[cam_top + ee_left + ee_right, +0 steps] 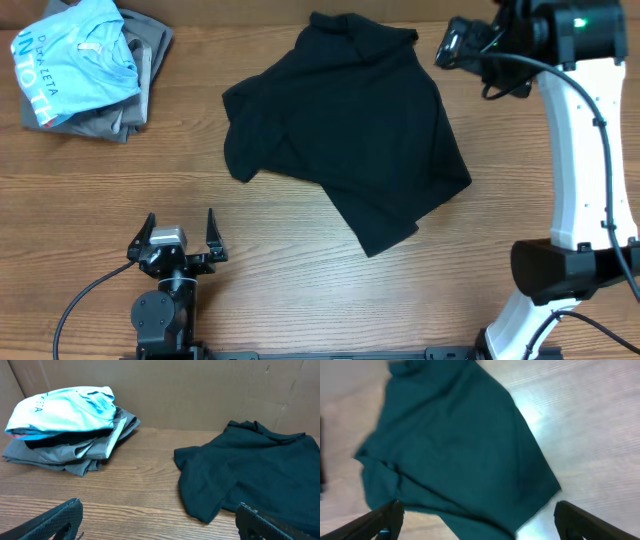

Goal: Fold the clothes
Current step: 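Grasp the black shirt's top corners with the left and right grippers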

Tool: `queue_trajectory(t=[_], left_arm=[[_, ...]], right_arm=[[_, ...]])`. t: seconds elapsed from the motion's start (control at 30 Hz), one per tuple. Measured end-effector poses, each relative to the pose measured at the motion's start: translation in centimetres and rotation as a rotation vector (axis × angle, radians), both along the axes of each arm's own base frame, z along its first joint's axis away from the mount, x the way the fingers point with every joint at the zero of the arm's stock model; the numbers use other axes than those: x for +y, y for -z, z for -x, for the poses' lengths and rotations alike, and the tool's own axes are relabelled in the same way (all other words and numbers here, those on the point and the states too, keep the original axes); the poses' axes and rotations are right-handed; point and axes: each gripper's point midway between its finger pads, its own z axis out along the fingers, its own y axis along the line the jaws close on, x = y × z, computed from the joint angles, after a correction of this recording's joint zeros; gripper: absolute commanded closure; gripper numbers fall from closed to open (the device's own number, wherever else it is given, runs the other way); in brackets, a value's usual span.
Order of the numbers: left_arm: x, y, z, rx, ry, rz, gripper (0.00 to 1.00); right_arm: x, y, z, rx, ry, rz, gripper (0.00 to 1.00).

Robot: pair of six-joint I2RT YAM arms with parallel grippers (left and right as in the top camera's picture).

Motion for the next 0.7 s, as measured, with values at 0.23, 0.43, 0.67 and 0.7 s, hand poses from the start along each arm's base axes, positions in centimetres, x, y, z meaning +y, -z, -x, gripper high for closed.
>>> queue_trajectory(t=[0.23,0.43,0.67,0.7], left_arm=[[-0.1,0.0,0.0,-0.002,0.006,0.027,0.00],[-0.9,-1.6,-0.1,-0.074,0.046,0.145,0.00],[-3.0,-3.0,0.0,-0.109,0.170,0.189,0.00],[-3.2,-3.1,0.0,-0.102,0.177,0.190,0.00]], right_arm=[[0.7,0.7,4.0,0.094,0.074,0.213,0.00],[1.6,0.6,5.4,0.082,0.088,0.279,0.00],[-0.2,3.0,6.1,0.158,0.155,0.318,0.00],[-0.4,3.4,6.0,0.164,0.164,0.322,0.00]])
